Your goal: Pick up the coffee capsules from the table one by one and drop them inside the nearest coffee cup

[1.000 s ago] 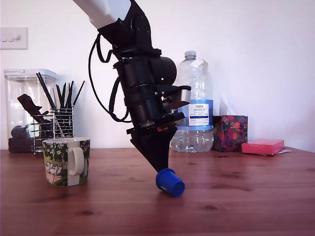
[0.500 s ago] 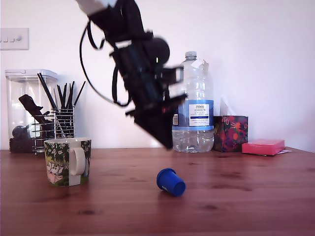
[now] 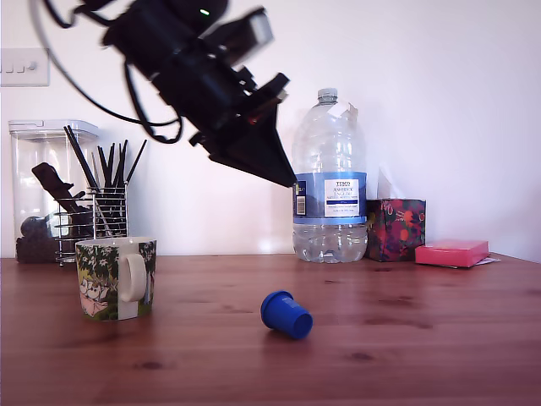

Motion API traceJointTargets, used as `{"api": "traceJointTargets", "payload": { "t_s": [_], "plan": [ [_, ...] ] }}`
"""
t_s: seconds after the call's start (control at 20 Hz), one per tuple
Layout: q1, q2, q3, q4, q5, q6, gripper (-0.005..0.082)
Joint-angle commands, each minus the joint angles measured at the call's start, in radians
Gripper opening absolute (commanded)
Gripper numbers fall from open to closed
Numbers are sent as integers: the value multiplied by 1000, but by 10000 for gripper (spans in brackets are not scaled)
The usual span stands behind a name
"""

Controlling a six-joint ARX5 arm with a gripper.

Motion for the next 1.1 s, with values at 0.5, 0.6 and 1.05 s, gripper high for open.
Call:
{"api": "traceJointTargets", "payload": {
  "t_s": [0.5, 0.6, 1.05],
  "plan": [
    [-3, -212, -641, 632, 42, -74, -23],
    [-3, -212, -641, 623, 42, -78, -23],
    [-40, -212, -641, 580, 21, -146, 667]
  ]
}}
